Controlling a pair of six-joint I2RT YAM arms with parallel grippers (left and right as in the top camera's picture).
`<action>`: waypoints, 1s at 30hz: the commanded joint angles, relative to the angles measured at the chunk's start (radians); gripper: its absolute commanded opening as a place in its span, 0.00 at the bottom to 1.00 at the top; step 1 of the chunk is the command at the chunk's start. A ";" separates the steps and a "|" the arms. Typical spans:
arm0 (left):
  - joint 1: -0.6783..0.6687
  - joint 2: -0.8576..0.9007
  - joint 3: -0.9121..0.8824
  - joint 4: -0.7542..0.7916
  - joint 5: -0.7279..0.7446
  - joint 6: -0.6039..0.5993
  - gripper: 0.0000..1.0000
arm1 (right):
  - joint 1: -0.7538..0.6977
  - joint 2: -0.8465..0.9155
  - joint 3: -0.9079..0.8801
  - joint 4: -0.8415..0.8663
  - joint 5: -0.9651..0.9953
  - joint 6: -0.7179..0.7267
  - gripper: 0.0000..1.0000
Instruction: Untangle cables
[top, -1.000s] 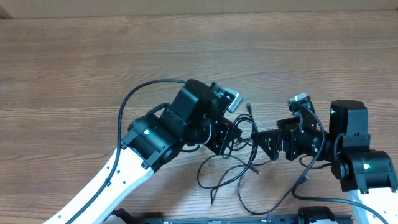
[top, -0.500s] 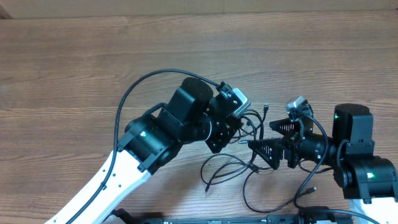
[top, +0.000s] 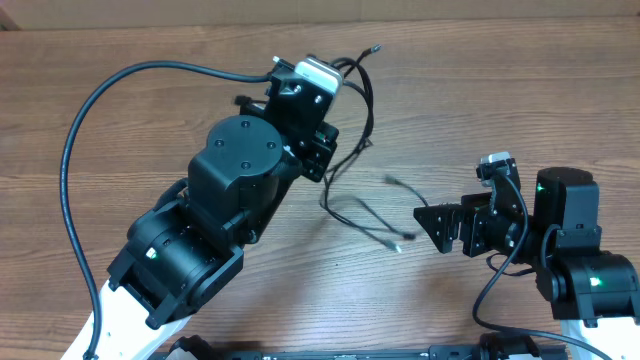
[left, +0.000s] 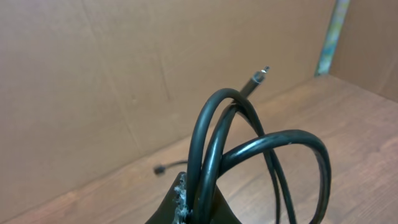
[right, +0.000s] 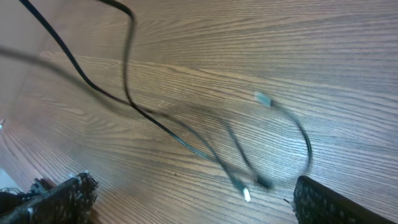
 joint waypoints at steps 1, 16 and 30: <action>0.000 -0.002 0.032 0.011 -0.050 0.034 0.04 | -0.002 -0.009 0.011 0.002 0.021 0.015 1.00; 0.000 0.137 0.031 -0.339 -0.145 -0.101 0.49 | -0.002 -0.009 0.011 0.002 0.025 0.015 1.00; 0.117 0.137 0.031 -0.527 -0.018 -0.337 1.00 | -0.002 -0.005 0.011 -0.032 -0.026 0.019 1.00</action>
